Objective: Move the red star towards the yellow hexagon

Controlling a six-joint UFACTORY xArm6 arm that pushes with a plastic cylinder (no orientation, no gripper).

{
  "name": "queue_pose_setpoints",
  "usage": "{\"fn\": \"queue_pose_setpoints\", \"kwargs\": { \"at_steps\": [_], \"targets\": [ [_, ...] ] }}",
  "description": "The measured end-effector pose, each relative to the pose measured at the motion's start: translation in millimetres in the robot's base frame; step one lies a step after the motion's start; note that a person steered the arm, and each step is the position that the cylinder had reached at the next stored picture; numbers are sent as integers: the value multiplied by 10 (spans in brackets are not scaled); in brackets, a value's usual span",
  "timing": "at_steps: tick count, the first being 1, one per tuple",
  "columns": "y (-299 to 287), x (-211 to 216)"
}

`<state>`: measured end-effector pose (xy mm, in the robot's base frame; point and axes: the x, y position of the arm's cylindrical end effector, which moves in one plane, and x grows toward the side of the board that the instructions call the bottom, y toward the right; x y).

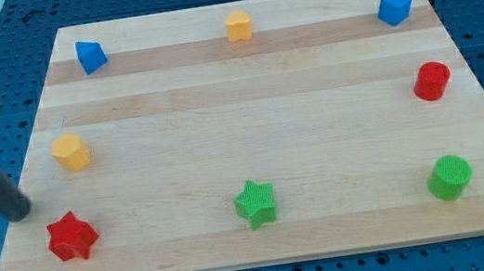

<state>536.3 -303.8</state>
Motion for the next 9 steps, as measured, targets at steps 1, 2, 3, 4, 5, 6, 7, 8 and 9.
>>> {"fn": "queue_pose_setpoints", "kwargs": {
  "at_steps": [1, 2, 3, 4, 5, 6, 7, 8, 9],
  "targets": [
    [46, 354],
    [46, 358],
    [314, 617],
    [602, 804],
    [773, 811],
    [1067, 363],
    [1122, 297],
    [1135, 288],
    [905, 565]
  ]
}}
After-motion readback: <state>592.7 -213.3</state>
